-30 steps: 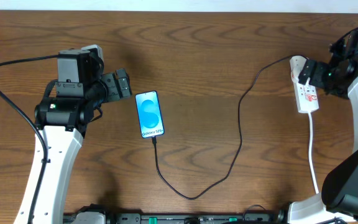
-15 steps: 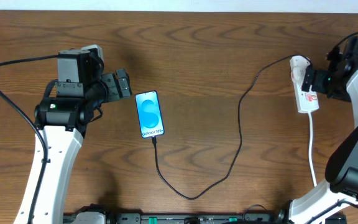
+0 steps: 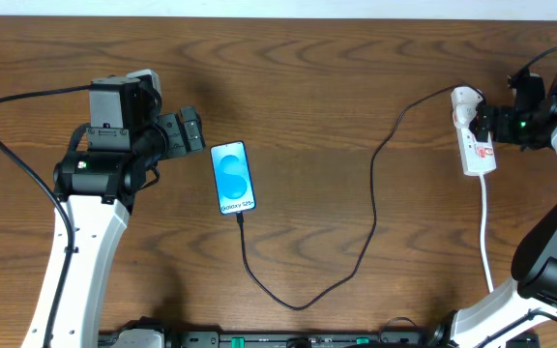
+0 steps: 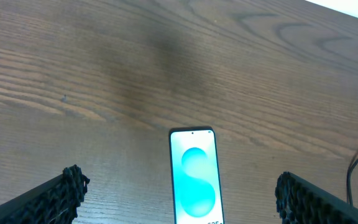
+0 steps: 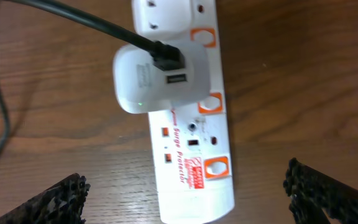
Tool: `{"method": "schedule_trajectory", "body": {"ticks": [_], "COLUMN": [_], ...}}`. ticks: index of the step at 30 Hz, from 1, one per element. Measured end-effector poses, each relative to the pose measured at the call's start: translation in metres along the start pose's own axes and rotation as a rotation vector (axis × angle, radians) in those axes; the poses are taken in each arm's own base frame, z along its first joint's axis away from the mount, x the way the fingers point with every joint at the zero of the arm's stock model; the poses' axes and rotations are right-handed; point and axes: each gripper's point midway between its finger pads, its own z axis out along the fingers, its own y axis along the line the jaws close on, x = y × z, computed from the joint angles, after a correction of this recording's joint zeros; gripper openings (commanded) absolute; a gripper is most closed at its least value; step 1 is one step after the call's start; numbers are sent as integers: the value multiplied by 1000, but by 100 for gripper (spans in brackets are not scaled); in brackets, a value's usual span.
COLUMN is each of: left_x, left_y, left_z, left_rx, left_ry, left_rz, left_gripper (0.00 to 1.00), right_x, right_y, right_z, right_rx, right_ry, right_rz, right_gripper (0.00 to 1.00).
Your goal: Plug charger to phone and switch on socket
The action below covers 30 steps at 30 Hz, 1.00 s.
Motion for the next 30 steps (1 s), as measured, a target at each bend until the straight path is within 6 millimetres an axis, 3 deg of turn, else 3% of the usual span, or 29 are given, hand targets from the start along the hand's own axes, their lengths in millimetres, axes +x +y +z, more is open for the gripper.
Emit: {"method": "schedule_trajectory", "body": {"ticks": [6, 14, 18, 24, 30], "left_x": [0, 0, 0, 0, 0], "left_y": [0, 0, 0, 0, 0], "left_z": [0, 0, 0, 0, 0], "left_rx": [0, 0, 0, 0, 0], "left_ry": [0, 0, 0, 0, 0], "left_rz": [0, 0, 0, 0, 0], "left_gripper": [99, 99, 99, 99, 99], "right_x": [0, -35, -38, -15, -13], "right_y": [-1, -3, -6, -12, -13], "right_z": [-8, -34, -19, 27, 33], "right_rx": [-38, -54, -95, -145, -150], "right_ry": [0, -20, 70, 200, 208], "right_rz": [14, 4, 22, 25, 7], "right_gripper": [99, 99, 99, 99, 99]}}
